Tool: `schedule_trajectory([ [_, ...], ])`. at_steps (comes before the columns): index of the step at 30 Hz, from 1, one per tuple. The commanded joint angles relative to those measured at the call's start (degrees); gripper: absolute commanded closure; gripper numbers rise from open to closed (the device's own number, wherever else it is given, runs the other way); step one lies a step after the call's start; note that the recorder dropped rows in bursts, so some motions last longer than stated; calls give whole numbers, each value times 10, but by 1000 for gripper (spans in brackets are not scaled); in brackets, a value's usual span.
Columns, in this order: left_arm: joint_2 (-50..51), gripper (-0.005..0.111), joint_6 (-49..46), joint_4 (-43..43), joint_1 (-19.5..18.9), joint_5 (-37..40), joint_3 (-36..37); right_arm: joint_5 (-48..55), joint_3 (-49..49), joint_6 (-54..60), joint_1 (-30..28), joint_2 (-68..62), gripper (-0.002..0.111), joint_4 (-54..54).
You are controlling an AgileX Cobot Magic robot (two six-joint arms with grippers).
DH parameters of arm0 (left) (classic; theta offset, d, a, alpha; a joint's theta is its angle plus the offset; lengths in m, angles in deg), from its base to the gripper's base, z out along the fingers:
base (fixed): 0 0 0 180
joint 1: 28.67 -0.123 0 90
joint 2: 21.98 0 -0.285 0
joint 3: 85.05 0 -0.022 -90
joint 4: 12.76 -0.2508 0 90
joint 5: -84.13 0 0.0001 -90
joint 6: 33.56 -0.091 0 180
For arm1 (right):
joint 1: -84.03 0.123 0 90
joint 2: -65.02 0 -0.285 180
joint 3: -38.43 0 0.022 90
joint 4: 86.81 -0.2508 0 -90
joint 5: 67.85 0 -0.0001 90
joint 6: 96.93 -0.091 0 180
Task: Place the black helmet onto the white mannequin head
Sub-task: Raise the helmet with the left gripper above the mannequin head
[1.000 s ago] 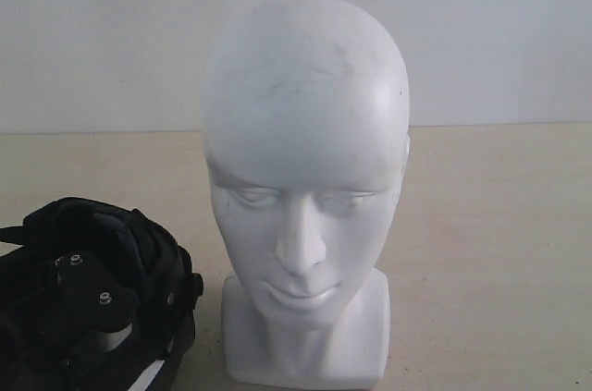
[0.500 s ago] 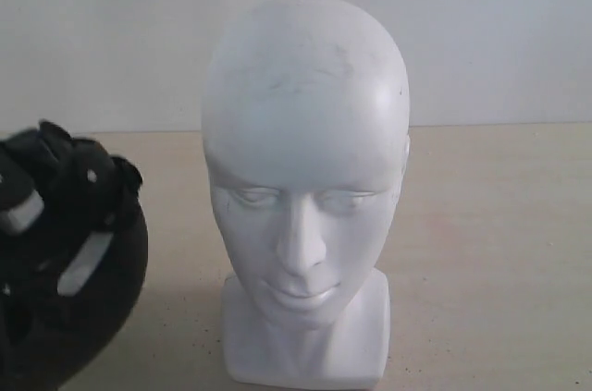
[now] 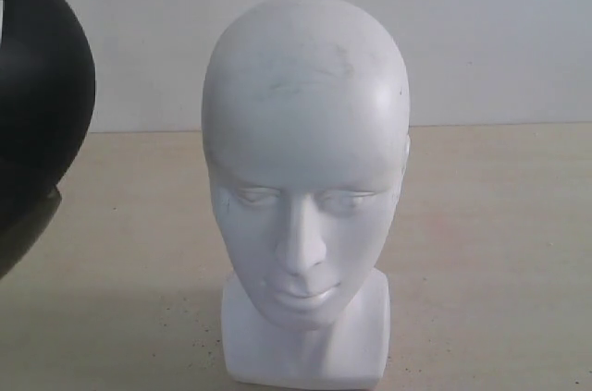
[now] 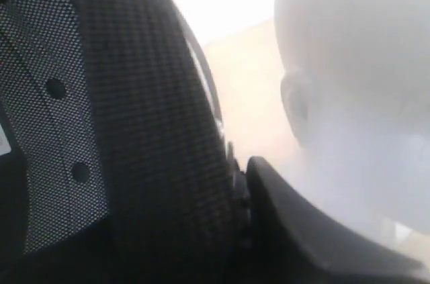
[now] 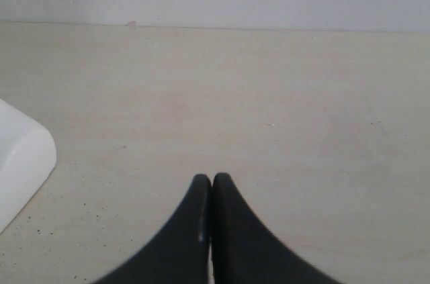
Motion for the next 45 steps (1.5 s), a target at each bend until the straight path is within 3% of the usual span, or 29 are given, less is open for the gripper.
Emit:
schedule_trajectory([
  [1, -28, 102, 28, -95, 0, -146, -12, -7, 0, 1, 0, 2, 109, 1],
  [5, -48, 102, 82, -154, -1, -222, -12, -7, 0, 1, 0, 2, 109, 1],
  [11, -102, 102, 123, -225, -1, -241, -12, -2, 0, 1, 0, 2, 109, 1],
  [24, -274, 102, 99, -226, -1, -287, -7, -2, 0, 1, 0, 2, 109, 1],
  [29, -338, 102, 100, -215, -1, -343, 20, -2, 0, 1, 0, 2, 109, 1],
  [34, -380, 102, 59, -137, -1, -418, 51, -2, 0, 1, 0, 2, 109, 1],
  [38, -384, 102, -139, 100, -1, -516, 83, -2, 0, 1, 0, 2, 109, 1],
  [41, -384, 102, -296, 341, -1, -675, 142, -2, 0, 1, 0, 2, 109, 1],
  [43, -381, 102, -301, 423, -1, -761, 178, -2, 0, 1, 0, 2, 109, 1],
  [45, -379, 102, -288, 435, -1, -792, 208, -2, 0, 1, 0, 2, 109, 1],
])
